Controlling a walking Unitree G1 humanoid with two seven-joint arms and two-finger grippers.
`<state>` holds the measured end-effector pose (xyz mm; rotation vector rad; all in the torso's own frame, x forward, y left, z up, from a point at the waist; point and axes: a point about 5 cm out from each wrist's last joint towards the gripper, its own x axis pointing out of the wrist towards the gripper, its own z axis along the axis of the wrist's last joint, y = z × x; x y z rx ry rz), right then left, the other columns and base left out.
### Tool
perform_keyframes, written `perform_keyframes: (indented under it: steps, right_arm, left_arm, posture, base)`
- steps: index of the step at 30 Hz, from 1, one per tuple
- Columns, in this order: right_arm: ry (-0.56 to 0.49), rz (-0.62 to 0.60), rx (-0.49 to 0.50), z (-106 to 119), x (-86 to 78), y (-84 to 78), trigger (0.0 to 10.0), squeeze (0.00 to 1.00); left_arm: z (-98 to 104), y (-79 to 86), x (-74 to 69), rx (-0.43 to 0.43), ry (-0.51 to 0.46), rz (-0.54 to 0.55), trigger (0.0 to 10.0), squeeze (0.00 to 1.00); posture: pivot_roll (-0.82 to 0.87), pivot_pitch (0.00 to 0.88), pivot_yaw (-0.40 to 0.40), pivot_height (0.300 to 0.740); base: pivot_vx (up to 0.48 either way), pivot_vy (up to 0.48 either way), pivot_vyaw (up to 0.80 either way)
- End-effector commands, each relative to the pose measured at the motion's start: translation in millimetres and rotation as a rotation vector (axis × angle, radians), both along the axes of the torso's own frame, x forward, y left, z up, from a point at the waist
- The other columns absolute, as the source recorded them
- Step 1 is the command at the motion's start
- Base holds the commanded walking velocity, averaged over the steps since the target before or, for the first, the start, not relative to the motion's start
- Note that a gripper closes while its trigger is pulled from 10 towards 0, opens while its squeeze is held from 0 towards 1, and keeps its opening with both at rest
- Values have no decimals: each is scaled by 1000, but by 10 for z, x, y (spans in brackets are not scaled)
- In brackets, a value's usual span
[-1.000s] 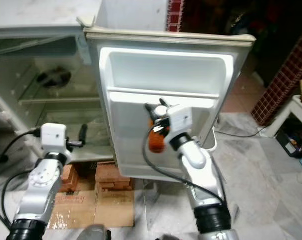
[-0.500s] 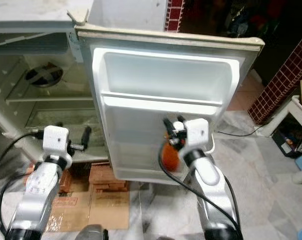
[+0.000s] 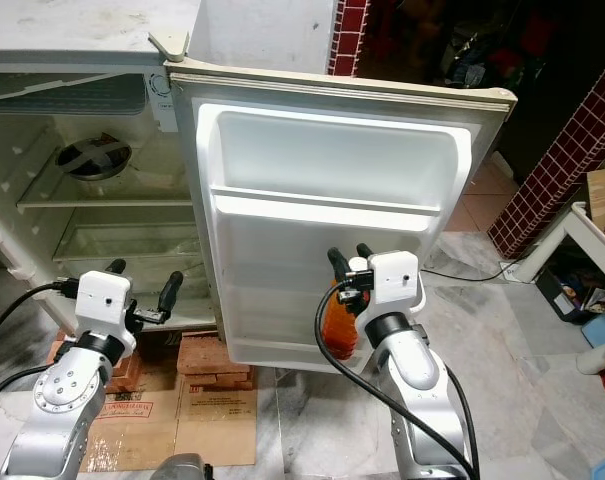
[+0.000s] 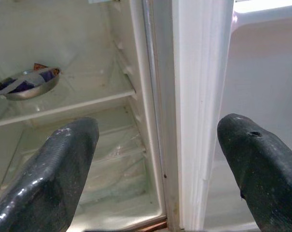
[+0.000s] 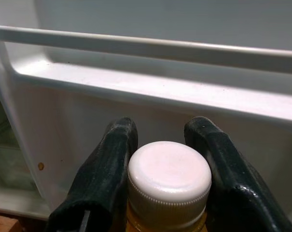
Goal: Restocking fridge
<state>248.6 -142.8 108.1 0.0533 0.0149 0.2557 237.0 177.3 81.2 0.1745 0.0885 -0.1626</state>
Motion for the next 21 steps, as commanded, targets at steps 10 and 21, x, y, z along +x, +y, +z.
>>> perform_keyframes:
  steps: [10, 21]
  right_arm:
    - [-36, 0, 14, 101, 23, -3, 10000, 0]
    - [-43, 28, 17, 120, 62, 41, 10000, 0]
  left_arm:
    - [27, -12, 18, 10, 2, 3, 10000, 0]
    - [115, 43, 146, 54, -50, 74, 10000, 0]
  posture:
    - [96, 0, -52, 631]
    - [101, 0, -56, 626]
  base:
    - [0, 0, 0]
    - [0, 0, 0]
